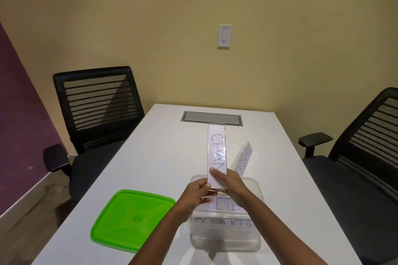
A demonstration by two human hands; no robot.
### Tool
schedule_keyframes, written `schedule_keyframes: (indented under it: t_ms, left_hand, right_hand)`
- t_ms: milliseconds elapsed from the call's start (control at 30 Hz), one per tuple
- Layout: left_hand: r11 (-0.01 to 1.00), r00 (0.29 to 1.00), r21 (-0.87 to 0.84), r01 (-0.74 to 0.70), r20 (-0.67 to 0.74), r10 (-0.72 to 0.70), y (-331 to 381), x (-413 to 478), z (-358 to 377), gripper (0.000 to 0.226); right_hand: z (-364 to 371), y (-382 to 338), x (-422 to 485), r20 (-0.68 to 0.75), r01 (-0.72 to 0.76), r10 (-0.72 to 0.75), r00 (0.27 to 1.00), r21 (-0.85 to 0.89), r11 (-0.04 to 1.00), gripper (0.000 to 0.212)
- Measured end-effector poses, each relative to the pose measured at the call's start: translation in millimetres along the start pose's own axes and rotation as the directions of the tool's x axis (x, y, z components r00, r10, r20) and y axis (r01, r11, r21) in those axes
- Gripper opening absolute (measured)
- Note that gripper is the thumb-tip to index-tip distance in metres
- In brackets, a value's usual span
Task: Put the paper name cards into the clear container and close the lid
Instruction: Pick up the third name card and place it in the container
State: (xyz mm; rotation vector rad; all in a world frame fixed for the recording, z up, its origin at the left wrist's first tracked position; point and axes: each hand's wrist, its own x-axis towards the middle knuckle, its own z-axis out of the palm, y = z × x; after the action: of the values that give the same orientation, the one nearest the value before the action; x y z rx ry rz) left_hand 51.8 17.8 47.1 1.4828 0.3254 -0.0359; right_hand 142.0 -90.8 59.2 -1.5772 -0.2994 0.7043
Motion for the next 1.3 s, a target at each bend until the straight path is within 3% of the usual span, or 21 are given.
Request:
schedule_keyframes:
  t_ms: [100,200,333,467,600,700,867,933,1000,1133,1300]
  left_hand:
    - [0.998,0.996,0.050,0.039,0.074,-0.043,2,-2,6,0.018]
    - [0.998,0.995,0.038,0.051,0.089,-0.054,6,-2,12,0.012]
    - [1.000,0.997,-0.011,-0.004,-0.081,0.003,13,4,15,0.048]
    - [0.983,0.963,0.170,-0.066,-0.247,0.107,16,11,8,0.072]
    - [0.934,0.944,0.352,-0.068,-0.281,0.175,14,13,-1,0.087]
    - [0.813,0.946,0.580,-0.043,-0.238,0.219,12,16,-7,0.090]
    - [0.488,0.968,0.872,-0.049,-0.079,0.239,11,22,-17,0.090]
    - [0.362,0.979,0.928,-0.089,0.015,0.201,13,26,-19,0.085]
    - [0.311,0.989,0.943,-0.114,0.079,0.124,13,30,-18,0.080]
    - [0.265,0.989,0.958,-0.107,0.129,-0.069,6,41,-13,0.074]
    - [0.299,0.961,0.954,-0.031,0.110,-0.252,-8,50,-9,0.069]
  right_hand:
    - [-13,1,-10,-0.033,-0.006,0.005,0.999,-0.020,1.000,0.027]
    - [-24,5,-18,-0.030,-0.002,0.002,1.000,-0.008,1.000,0.018]
    - [-40,9,-32,-0.004,-0.016,0.016,1.000,-0.024,1.000,0.012]
    - [-57,13,-46,0.070,-0.050,0.060,0.996,-0.137,0.989,0.027]
    - [-74,17,-55,0.171,-0.064,0.097,0.981,-0.188,0.980,0.018]
    - [-86,18,-57,0.173,-0.068,0.111,0.979,-0.234,0.970,0.026]
    - [-104,12,-55,0.191,-0.013,0.111,0.975,-0.452,0.892,0.026]
    - [-110,10,-51,0.177,0.018,0.093,0.980,-0.543,0.840,0.034]
    - [-115,9,-45,0.190,0.039,0.094,0.977,-0.598,0.800,0.040]
    - [-121,9,-32,0.210,0.078,0.094,0.973,-0.685,0.725,0.053]
    - [-124,8,-17,0.226,0.113,0.095,0.970,-0.757,0.643,0.056]
